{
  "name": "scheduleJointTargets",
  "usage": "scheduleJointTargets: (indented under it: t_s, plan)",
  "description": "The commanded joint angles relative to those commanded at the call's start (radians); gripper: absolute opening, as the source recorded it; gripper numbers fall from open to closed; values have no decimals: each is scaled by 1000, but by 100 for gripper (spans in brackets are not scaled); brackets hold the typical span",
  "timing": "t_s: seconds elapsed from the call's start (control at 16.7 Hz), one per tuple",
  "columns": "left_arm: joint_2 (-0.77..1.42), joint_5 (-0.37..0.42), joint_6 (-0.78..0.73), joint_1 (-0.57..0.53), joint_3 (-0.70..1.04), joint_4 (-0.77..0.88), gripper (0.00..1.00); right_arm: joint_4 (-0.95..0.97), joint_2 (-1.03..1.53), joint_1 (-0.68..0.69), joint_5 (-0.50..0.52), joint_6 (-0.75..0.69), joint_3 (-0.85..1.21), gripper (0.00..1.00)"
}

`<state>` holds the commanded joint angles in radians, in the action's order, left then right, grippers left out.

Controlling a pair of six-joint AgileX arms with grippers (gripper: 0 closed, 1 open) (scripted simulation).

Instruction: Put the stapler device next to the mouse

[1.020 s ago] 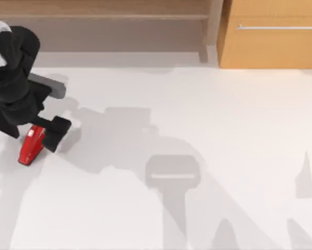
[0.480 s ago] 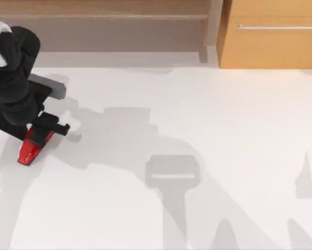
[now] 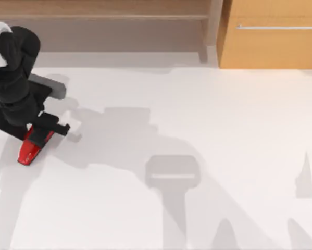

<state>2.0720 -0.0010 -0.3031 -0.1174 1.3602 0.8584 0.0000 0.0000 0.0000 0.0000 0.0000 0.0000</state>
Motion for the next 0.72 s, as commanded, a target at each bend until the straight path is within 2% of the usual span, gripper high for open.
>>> scheduleJointTargets:
  t_s: [0.72]
  plan:
    - [-44, -1, -1, 1, 57, 103, 0, 0, 0, 0, 0, 0, 0, 100]
